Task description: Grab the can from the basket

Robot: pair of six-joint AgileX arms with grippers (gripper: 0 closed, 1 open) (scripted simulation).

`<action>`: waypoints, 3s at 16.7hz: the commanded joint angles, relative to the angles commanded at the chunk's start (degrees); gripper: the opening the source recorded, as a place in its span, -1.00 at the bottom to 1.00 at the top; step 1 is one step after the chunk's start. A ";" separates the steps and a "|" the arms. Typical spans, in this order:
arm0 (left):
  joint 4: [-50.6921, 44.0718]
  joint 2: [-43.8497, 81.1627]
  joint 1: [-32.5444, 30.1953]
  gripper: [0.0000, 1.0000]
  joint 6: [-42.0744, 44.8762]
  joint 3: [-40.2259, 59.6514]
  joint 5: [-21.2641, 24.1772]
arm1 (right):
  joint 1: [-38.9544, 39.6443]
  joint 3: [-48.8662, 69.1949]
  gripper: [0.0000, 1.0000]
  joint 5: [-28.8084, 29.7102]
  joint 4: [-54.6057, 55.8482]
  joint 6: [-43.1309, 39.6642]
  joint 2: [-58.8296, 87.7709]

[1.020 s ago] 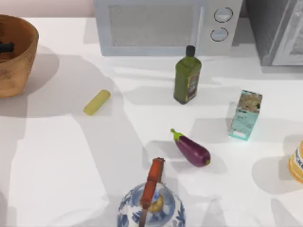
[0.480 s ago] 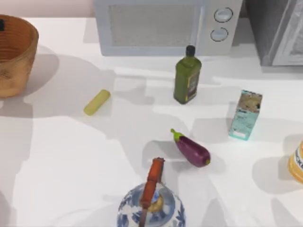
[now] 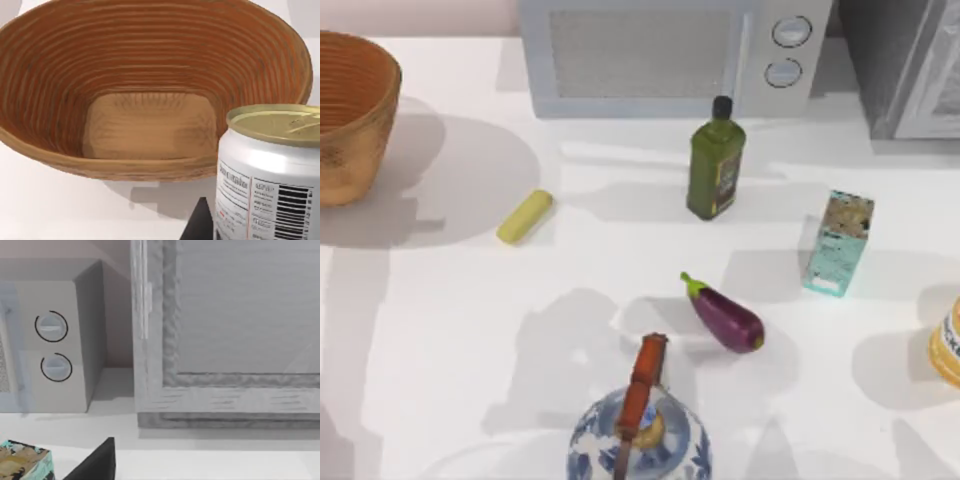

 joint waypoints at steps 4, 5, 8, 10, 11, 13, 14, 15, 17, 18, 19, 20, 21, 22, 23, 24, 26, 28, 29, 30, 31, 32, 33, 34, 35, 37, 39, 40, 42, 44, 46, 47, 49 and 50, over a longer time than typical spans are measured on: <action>12.45 -27.24 -2.03 -1.00 -2.13 -23.95 -0.72 | 0.00 0.00 1.00 0.00 0.00 0.00 0.00; 15.36 -33.35 -2.50 -1.00 -2.65 -29.53 -0.87 | 0.00 0.00 1.00 0.00 0.00 0.00 0.00; 23.19 -48.70 -3.77 -1.00 -4.05 -44.06 -1.29 | 0.00 0.00 1.00 0.00 0.00 0.00 0.00; 27.35 -56.04 -4.46 -1.00 -4.76 -51.16 -1.52 | 0.00 0.00 1.00 0.00 0.00 0.00 0.00; 28.99 -58.74 -4.74 -1.00 -5.04 -53.76 -1.61 | 0.00 0.00 1.00 0.00 0.00 0.00 0.00; 31.29 -62.35 -5.10 -1.00 -5.45 -57.21 -1.73 | 0.00 0.00 1.00 0.00 0.00 0.00 0.00; 31.88 -63.25 -5.19 -1.00 -5.57 -58.06 -1.76 | 0.00 0.00 1.00 0.00 0.00 0.00 0.00; 32.09 -63.56 -5.21 -1.00 -5.61 -58.35 -1.77 | 0.00 0.00 1.00 0.00 0.00 0.00 0.00; 32.09 -63.56 -5.21 -1.00 -5.61 -58.35 -1.77 | 0.00 0.00 1.00 0.00 0.00 0.00 0.00; 32.09 -63.56 -5.21 -1.00 -5.61 -58.35 -1.77 | 0.00 0.00 1.00 0.00 0.00 0.00 0.00; 31.97 -63.30 -5.05 -1.00 -5.48 -58.33 -1.79 | 0.00 0.00 1.00 0.00 0.00 0.00 0.00; 31.97 -63.30 -5.05 -1.00 -5.48 -58.33 -1.79 | 0.00 0.00 1.00 0.00 0.00 0.00 0.00; 32.27 -62.76 -5.08 -1.00 -5.46 -58.12 -1.46 | 0.00 0.00 1.00 0.00 0.00 0.00 0.00; 32.90 -61.66 -5.13 -1.00 -5.40 -57.69 -0.79 | 0.00 0.00 1.00 0.00 0.00 0.00 0.00; 33.84 -59.99 -5.22 -1.00 -5.32 -57.04 0.22 | 0.00 0.00 1.00 0.00 0.00 0.00 0.00; 35.09 -57.78 -5.33 -1.00 -5.22 -56.19 1.56 | 0.00 0.00 1.00 0.00 0.00 0.00 0.00; 38.54 -51.69 -5.63 -1.00 -4.92 -53.82 5.26 | 0.00 0.00 1.00 0.00 0.00 0.00 0.00; 42.95 -43.89 -6.01 -1.00 -4.54 -50.80 10.01 | 0.00 0.00 1.00 0.00 0.00 0.00 0.00; 45.46 -39.45 -6.24 -1.00 -4.33 -49.08 12.72 | 0.00 0.00 1.00 0.00 0.00 0.00 0.00; 48.16 -34.67 -6.47 -1.00 -4.10 -47.22 15.63 | 0.00 0.00 1.00 0.00 0.00 0.00 0.00; 51.04 -29.56 -6.73 -1.00 -3.85 -45.24 18.74 | 0.00 0.00 1.00 0.00 0.00 0.00 0.00; 54.05 -24.23 -6.99 -1.00 -3.59 -43.17 22.00 | 0.00 0.00 1.00 0.00 0.00 0.00 0.00; 57.17 -18.71 -7.26 -1.00 -3.33 -41.03 25.37 | 0.00 0.00 1.00 0.00 0.00 0.00 0.00; 60.38 -13.03 -7.54 -1.00 -3.05 -38.82 28.85 | 0.00 0.00 1.00 0.00 0.00 0.00 0.00; 63.66 -7.22 -7.83 -1.00 -2.77 -36.57 32.40 | 0.00 0.00 1.00 0.00 0.00 0.00 0.00; 70.38 4.65 -8.41 -1.00 -2.20 -31.95 39.68 | 0.00 0.00 1.00 0.00 0.00 0.00 0.00; 77.11 16.55 -8.99 -1.00 -1.63 -27.32 46.98 | 0.00 0.00 1.00 0.00 0.00 0.00 0.00; 80.43 22.43 -9.27 -1.00 -1.34 -25.04 50.60 | 0.00 0.00 1.00 0.00 0.00 0.00 0.00; 86.87 33.80 -9.81 -1.00 -0.79 -20.61 57.59 | 0.00 0.00 1.00 0.00 0.00 0.00 0.00; 92.89 44.47 -10.32 -1.00 -0.28 -16.46 64.16 | 0.00 0.00 1.00 0.00 0.00 0.00 0.00; 98.37 54.18 -10.78 -1.00 0.18 -12.68 70.14 | 0.00 0.00 1.00 0.00 0.00 0.00 0.00; 100.81 58.50 -10.99 -1.00 0.39 -11.00 72.81 | 0.00 0.00 1.00 0.00 0.00 0.00 0.00; 105.07 66.06 -11.34 -1.00 0.74 -8.05 77.47 | 0.00 0.00 1.00 0.00 0.00 0.00 0.00; 106.86 69.23 -11.49 -1.00 0.89 -6.81 79.44 | 0.00 0.00 1.00 0.00 0.00 0.00 0.00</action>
